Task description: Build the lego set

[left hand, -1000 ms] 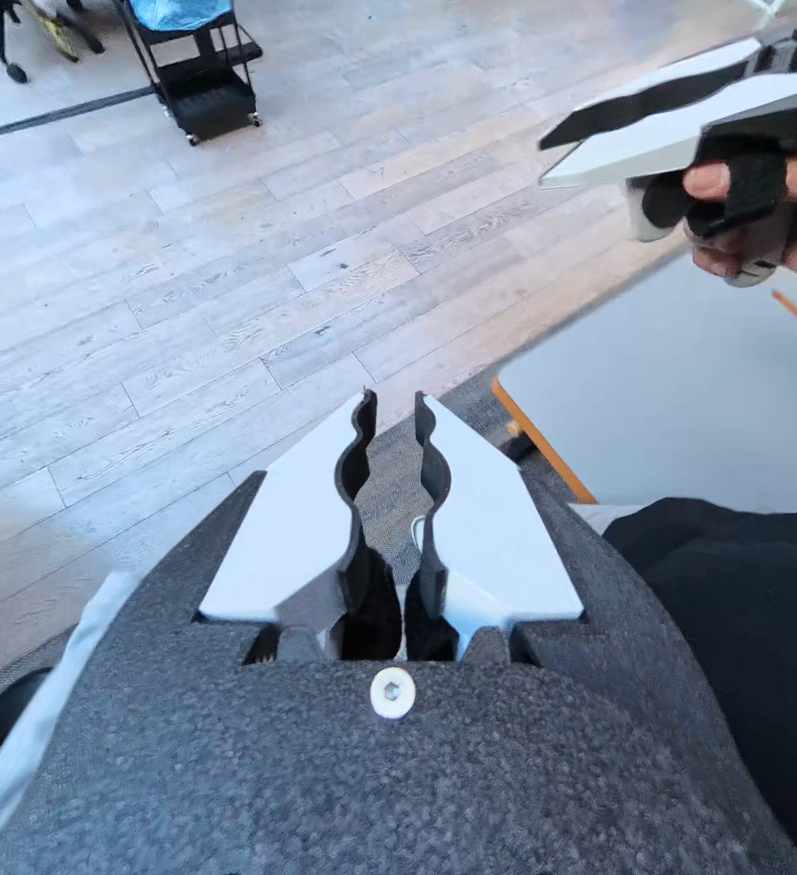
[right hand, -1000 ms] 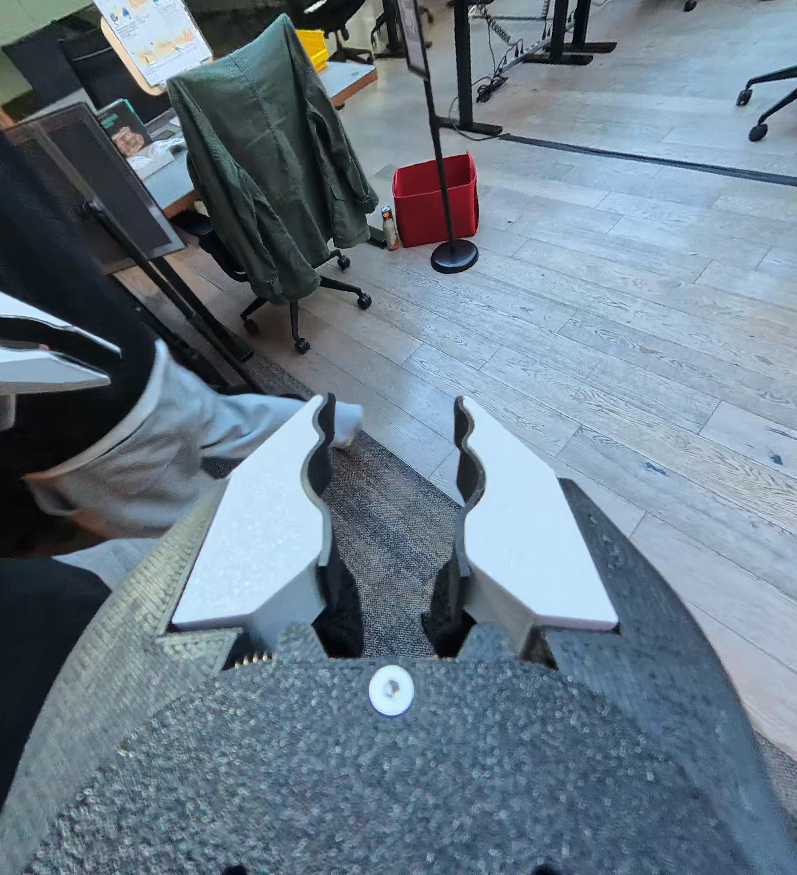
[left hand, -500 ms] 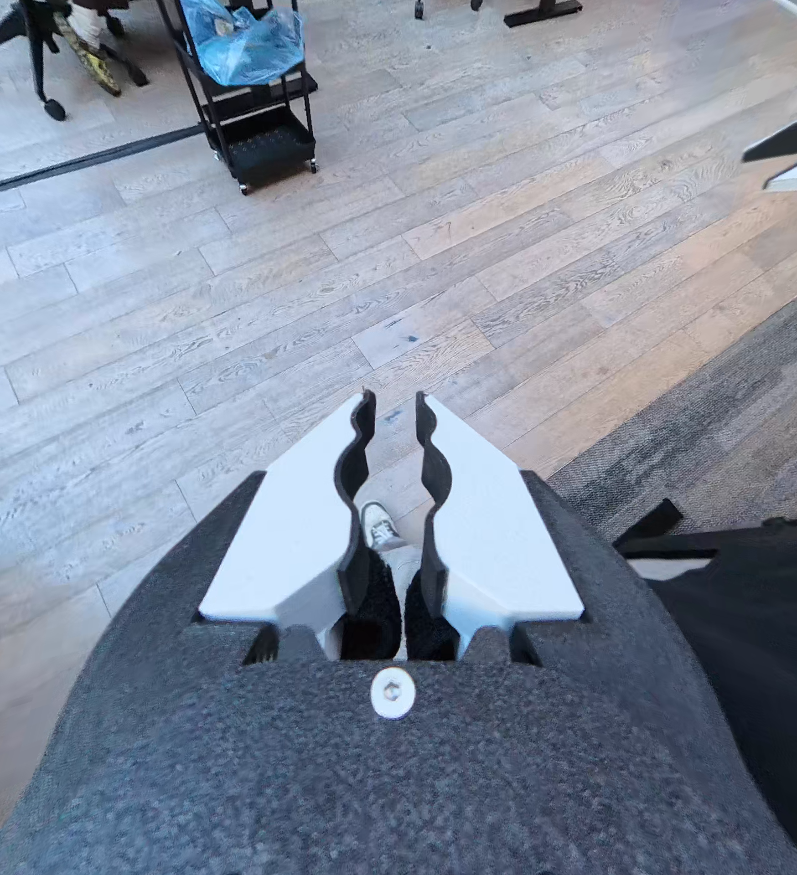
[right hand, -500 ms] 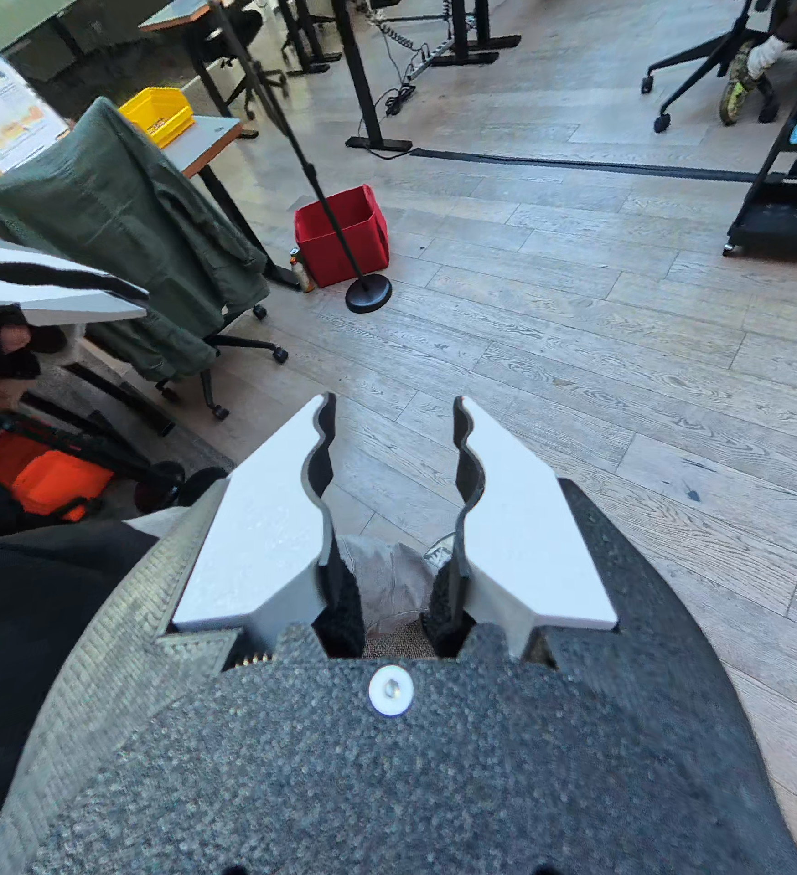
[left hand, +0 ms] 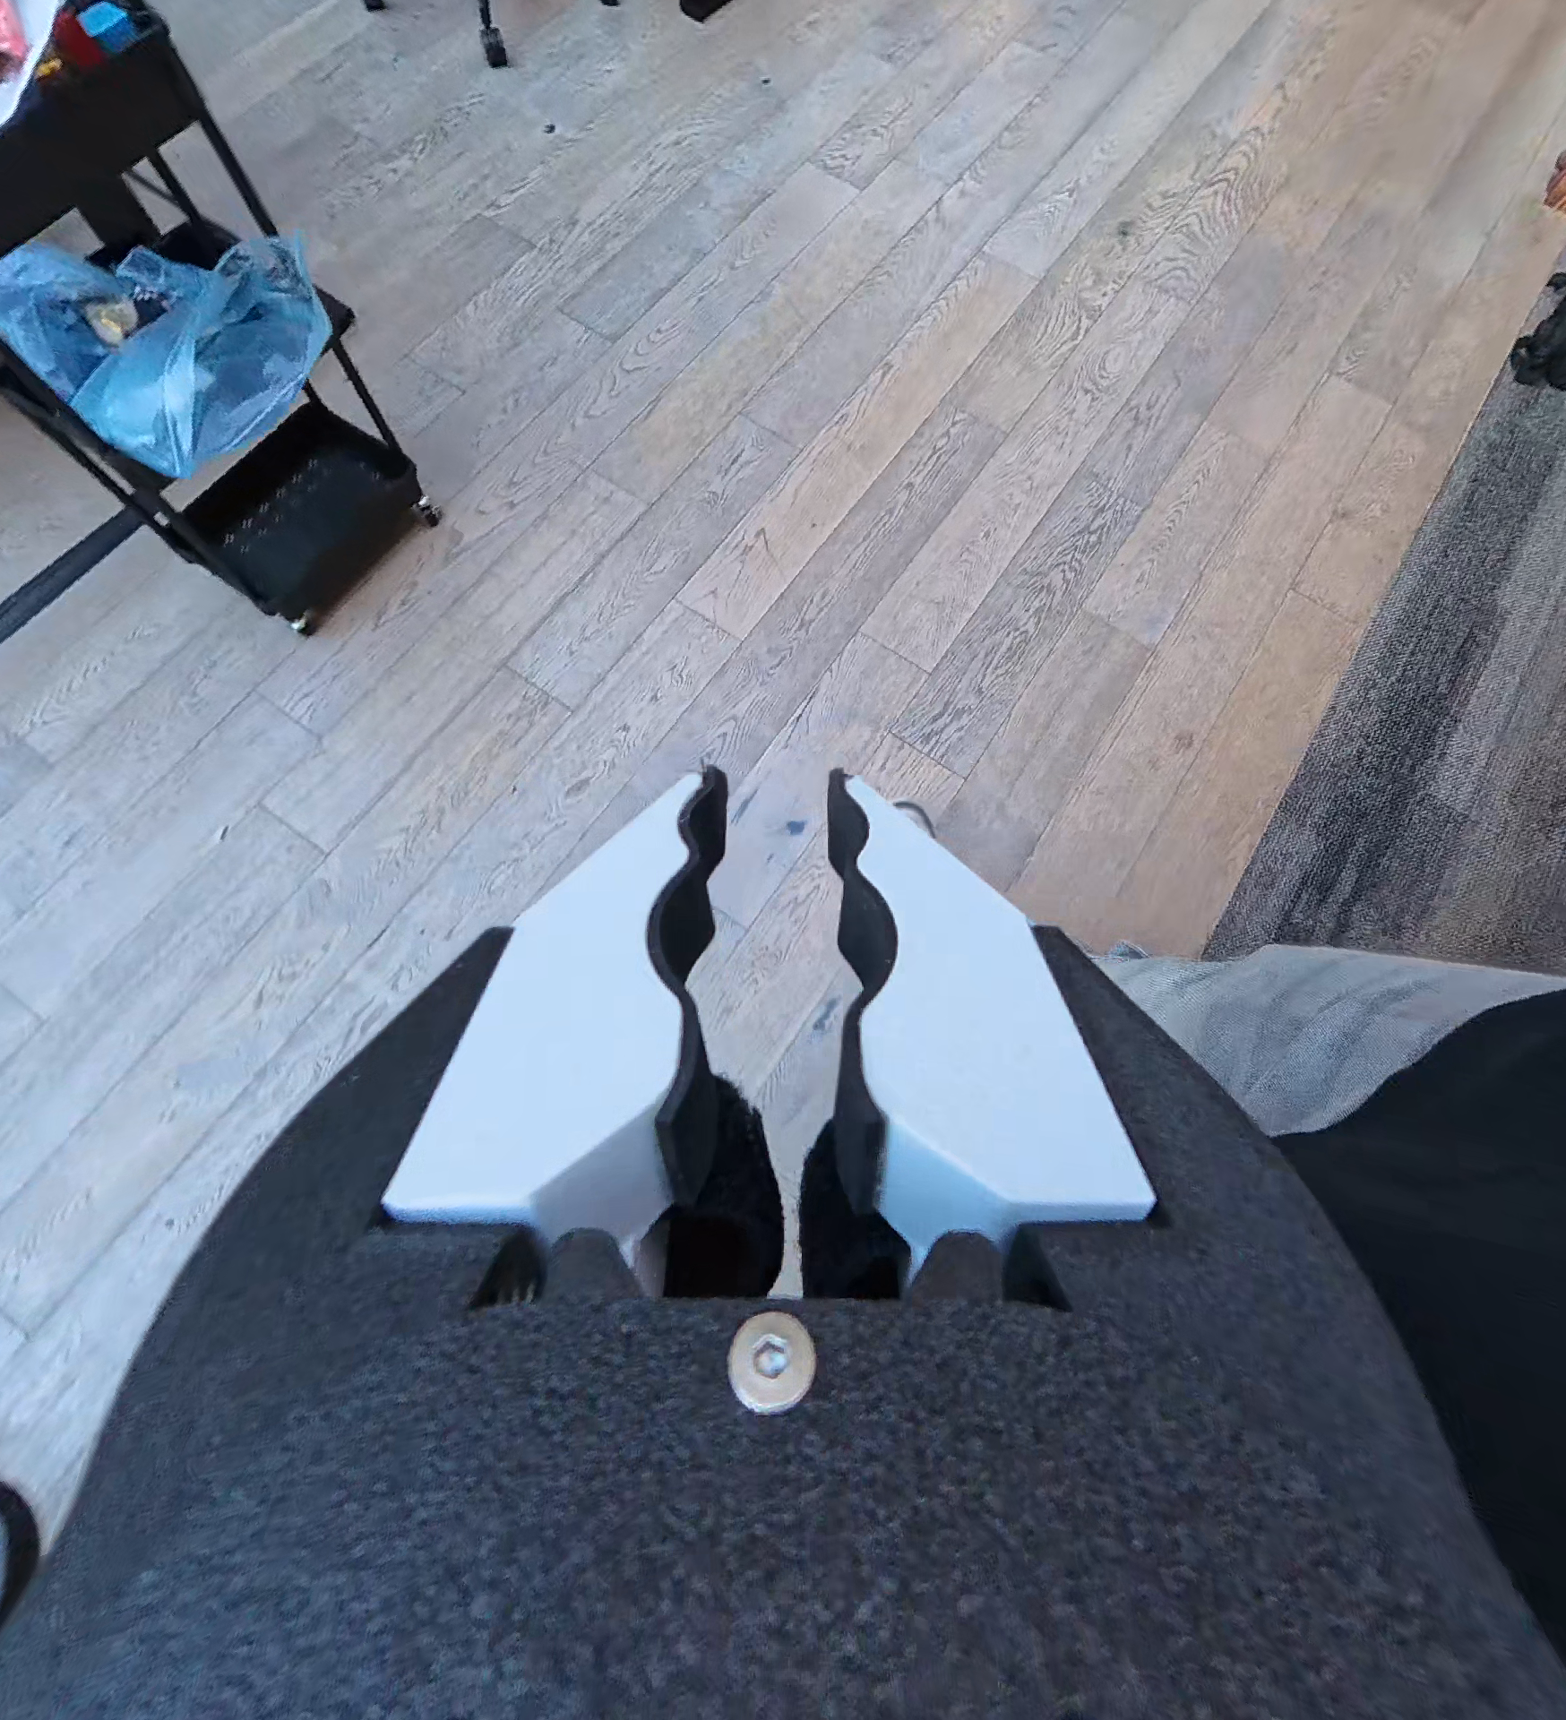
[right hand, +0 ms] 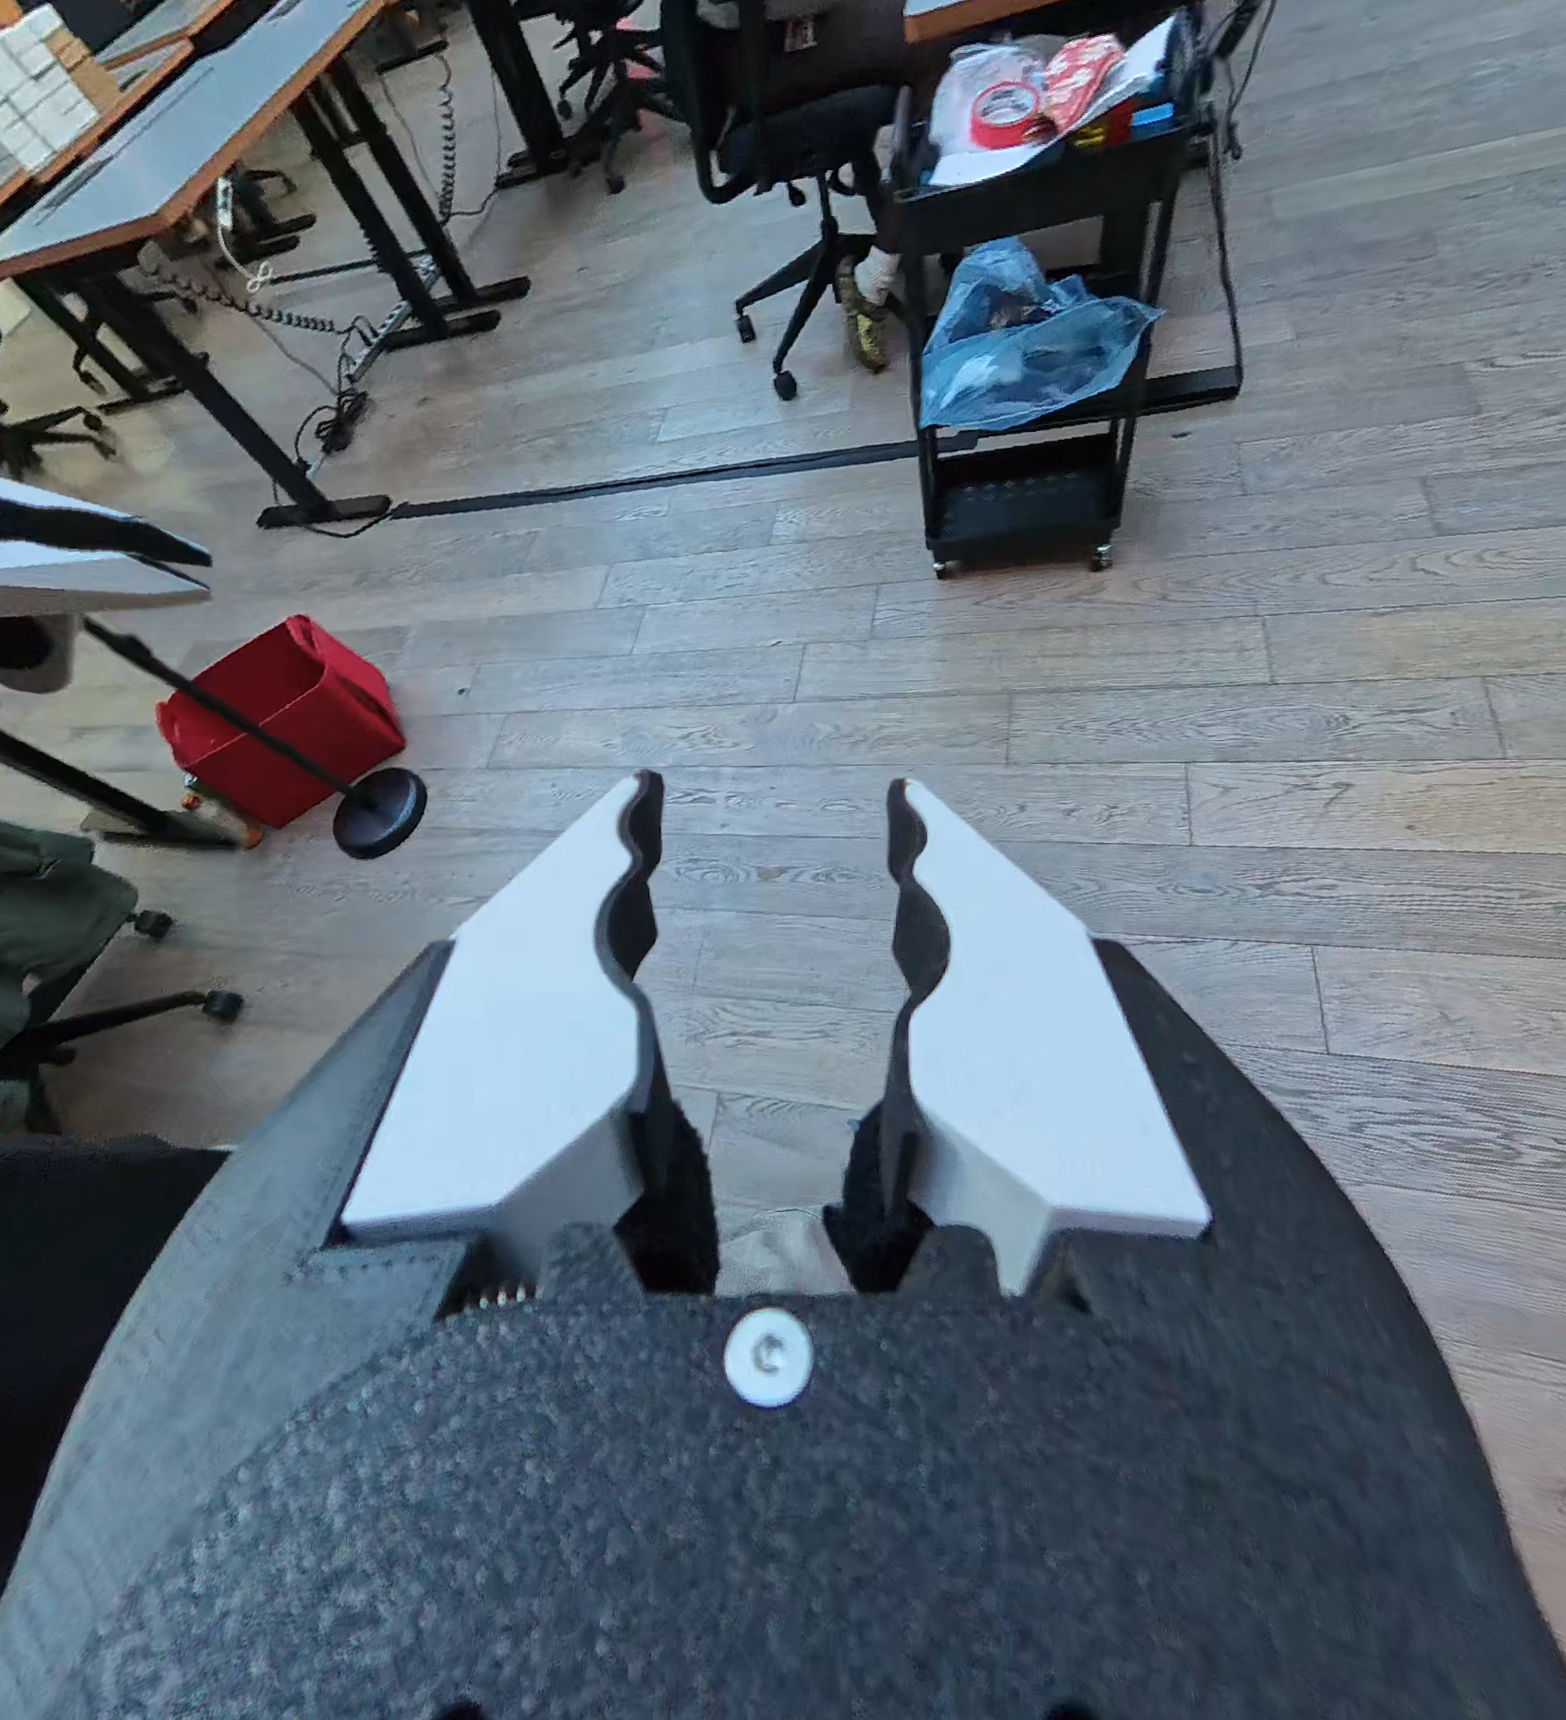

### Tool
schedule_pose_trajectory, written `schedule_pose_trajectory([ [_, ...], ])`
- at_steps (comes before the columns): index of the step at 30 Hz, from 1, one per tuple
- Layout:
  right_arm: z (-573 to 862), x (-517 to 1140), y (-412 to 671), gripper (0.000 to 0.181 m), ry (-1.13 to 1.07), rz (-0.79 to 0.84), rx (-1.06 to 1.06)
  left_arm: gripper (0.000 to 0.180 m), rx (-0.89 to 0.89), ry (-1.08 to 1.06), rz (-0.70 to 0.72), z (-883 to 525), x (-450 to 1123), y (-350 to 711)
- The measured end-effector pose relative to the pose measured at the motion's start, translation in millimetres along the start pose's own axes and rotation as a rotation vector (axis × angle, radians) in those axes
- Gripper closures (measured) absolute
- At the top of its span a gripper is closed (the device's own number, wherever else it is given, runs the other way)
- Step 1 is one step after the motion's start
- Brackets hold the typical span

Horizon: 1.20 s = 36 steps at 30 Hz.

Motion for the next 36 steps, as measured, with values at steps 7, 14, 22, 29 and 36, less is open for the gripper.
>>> schedule_pose_trajectory([
  [7,146.4,123.4,70.6,0.133,-0.039,-0.021,-0.03,0.161,0.024,-0.083,-0.014,-55.8,177.2,142.4],
  [14,282.0,206.2,173.1,0.133,-0.052,-0.021,-0.055,0.161,0.065,-0.173,-0.042,-84.4,317.4,290.5],
  [22,392.7,312.6,265.0,0.133,-0.084,0.015,-0.032,0.162,0.072,-0.27,-0.058,-152.0,465.2,401.8],
  [29,459.9,435.8,336.4,0.134,-0.041,-0.041,-0.011,0.161,0.078,-0.269,-0.008,-239.4,571.6,493.2],
  [36,529.6,520.4,420.1,0.137,-0.088,-0.072,-0.035,0.161,0.064,-0.321,-0.034,-309.4,652.8,575.7],
])
Point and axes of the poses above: each gripper's, where its closed fingertips meet, x out along the fingers, y out of its top, z = x × y across the jaws, the point moved 8 cm from there along -x, back along the fingers, and after that the axes turned 13 degrees about -y, right-handed, at the moved point
